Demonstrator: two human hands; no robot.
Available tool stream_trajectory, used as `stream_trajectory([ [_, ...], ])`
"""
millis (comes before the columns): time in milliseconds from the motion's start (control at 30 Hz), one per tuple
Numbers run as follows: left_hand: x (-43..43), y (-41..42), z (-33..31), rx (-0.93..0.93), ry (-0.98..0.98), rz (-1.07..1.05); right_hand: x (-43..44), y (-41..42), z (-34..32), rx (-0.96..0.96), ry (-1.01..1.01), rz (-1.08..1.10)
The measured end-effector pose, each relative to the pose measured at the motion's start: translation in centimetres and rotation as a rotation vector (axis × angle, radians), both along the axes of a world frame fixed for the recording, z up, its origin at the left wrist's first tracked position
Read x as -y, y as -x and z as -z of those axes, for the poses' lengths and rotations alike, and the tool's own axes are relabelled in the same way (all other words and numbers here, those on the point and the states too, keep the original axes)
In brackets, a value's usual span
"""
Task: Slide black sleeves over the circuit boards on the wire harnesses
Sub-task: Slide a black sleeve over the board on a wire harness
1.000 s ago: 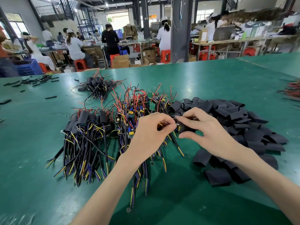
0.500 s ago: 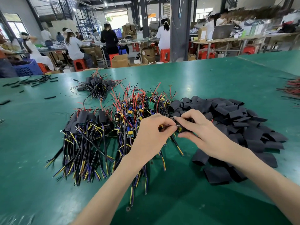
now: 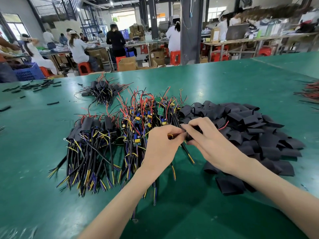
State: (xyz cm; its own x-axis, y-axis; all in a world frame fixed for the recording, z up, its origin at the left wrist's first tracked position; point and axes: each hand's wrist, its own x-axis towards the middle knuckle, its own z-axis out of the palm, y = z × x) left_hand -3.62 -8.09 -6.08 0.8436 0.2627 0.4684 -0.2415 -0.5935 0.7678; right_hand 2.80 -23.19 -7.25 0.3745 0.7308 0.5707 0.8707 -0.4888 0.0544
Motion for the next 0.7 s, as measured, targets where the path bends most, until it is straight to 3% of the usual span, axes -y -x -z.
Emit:
stream_trajectory([
  [233, -0.4, 0.3, -0.8, 0.004, 0.045, 0.009, -0.3, 0.6, -0.9, -0.139, -0.144, -0.052],
  [700, -0.5, 1.0, -0.7, 0.12, -0.1, 0.03, 0.5, 0.1, -1.2, -0.36, -0.112, -0.116],
])
